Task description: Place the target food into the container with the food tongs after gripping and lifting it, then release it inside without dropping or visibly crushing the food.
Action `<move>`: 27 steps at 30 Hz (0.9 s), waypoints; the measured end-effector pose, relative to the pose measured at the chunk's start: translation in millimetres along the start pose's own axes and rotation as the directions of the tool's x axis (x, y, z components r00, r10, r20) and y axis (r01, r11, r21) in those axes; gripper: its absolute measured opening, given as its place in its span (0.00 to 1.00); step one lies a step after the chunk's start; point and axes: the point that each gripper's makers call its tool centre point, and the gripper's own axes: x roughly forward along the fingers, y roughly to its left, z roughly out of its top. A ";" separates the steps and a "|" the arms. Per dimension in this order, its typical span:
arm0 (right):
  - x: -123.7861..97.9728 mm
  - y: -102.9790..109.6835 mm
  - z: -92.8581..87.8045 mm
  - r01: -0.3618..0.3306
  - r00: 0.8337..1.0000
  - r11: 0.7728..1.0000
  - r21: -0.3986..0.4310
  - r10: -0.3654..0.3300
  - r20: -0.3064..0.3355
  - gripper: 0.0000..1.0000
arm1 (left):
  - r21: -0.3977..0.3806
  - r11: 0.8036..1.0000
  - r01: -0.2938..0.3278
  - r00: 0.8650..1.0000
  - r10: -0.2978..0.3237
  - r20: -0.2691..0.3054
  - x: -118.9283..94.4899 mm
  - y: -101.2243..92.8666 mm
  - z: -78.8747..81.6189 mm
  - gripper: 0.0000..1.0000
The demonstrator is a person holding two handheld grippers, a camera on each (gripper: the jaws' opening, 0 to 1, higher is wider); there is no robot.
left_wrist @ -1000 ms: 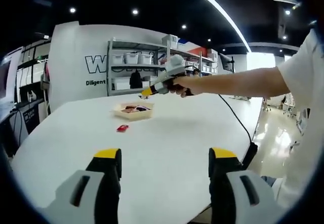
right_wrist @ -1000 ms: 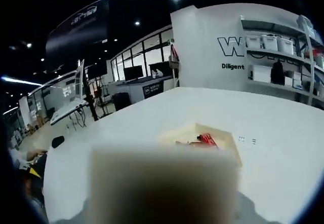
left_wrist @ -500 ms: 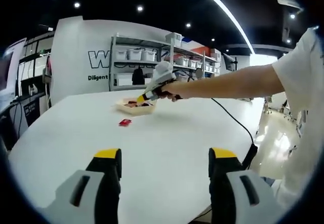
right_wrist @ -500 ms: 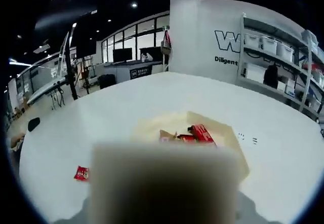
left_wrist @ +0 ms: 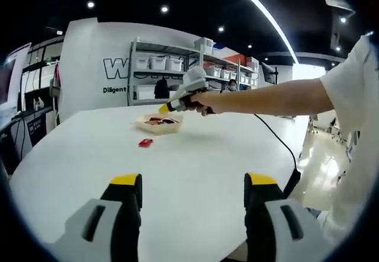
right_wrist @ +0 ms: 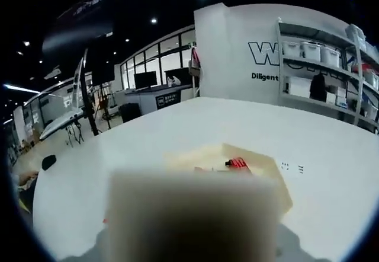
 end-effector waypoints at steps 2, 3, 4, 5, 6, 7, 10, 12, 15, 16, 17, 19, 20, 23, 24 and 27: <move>-2.5 -1.3 -1.1 0.000 1.000 1.000 -0.010 0.000 -0.003 0.16 | 0.007 1.000 0.002 1.000 -0.002 0.000 -0.1 -2.4 1.0 0.69; -3.8 -2.1 -2.2 0.000 1.000 1.000 -0.010 0.000 -0.006 0.16 | 0.008 1.000 0.004 1.000 -0.004 0.001 -0.4 -3.3 1.4 0.69; -4.6 -2.0 -2.6 0.000 1.000 1.000 -0.010 0.000 -0.007 0.16 | 0.007 1.000 0.006 1.000 -0.006 0.002 -0.5 -3.7 1.8 0.69; -7.7 -2.2 -3.9 0.001 1.000 1.000 -0.016 -0.001 -0.009 0.16 | 0.008 1.000 0.008 1.000 -0.008 0.007 -1.5 -5.4 3.4 0.69; -9.3 -1.2 -5.4 -0.002 1.000 1.000 -0.024 0.002 -0.014 0.16 | 0.009 1.000 0.008 1.000 -0.008 0.008 -1.9 -5.8 3.7 0.69; -10.7 -1.0 -6.5 -0.003 1.000 1.000 -0.028 0.002 -0.020 0.16 | 0.010 1.000 0.007 1.000 -0.007 0.008 -2.0 -5.9 3.8 0.69; -16.4 1.9 -7.3 -0.009 1.000 0.999 -0.036 0.008 -0.018 0.15 | 0.014 1.000 0.008 1.000 -0.008 0.003 -2.4 -7.1 3.1 0.69; -20.3 4.4 -6.8 -0.016 1.000 0.999 -0.033 0.016 -0.016 0.15 | 0.013 1.000 0.010 1.000 -0.010 0.008 -2.4 -8.4 4.0 0.69; -24.2 6.2 -7.2 -0.020 1.000 0.999 -0.045 0.020 -0.019 0.15 | 0.015 1.000 0.012 1.000 -0.013 0.008 -2.4 -11.5 4.3 0.69; -24.8 5.8 -7.2 -0.018 1.000 0.998 -0.052 0.017 -0.020 0.16 | 0.016 1.000 0.014 1.000 -0.014 0.009 -2.6 -12.5 4.4 0.69; -25.8 5.2 -6.9 -0.017 1.000 0.998 -0.055 0.016 -0.018 0.16 | 0.017 1.000 0.015 1.000 -0.015 0.009 -2.7 -13.3 4.6 0.69; -29.5 6.0 -6.6 -0.023 1.000 0.999 -0.044 0.023 -0.016 0.16 | 0.020 1.000 0.017 1.000 -0.017 0.010 -3.2 -14.8 5.4 0.69; -31.2 6.6 -6.6 -0.024 1.000 0.999 -0.048 0.024 -0.016 0.16 | 0.020 1.000 0.017 1.000 -0.018 0.011 -3.2 -15.1 5.8 0.69; -37.4 10.2 -7.5 -0.033 0.999 0.998 -0.050 0.033 -0.016 0.16 | 0.018 1.000 0.019 1.000 -0.019 0.012 -2.5 -15.7 5.8 0.69; -38.9 11.4 -8.0 -0.037 0.999 0.998 -0.053 0.036 -0.017 0.16 | 0.018 1.000 0.019 1.000 -0.019 0.009 -2.3 -15.7 5.1 0.69; -44.9 16.4 -10.3 -0.053 0.998 0.996 -0.070 0.052 -0.022 0.16 | 0.021 1.000 0.022 1.000 -0.022 0.005 -1.4 -16.8 4.1 0.69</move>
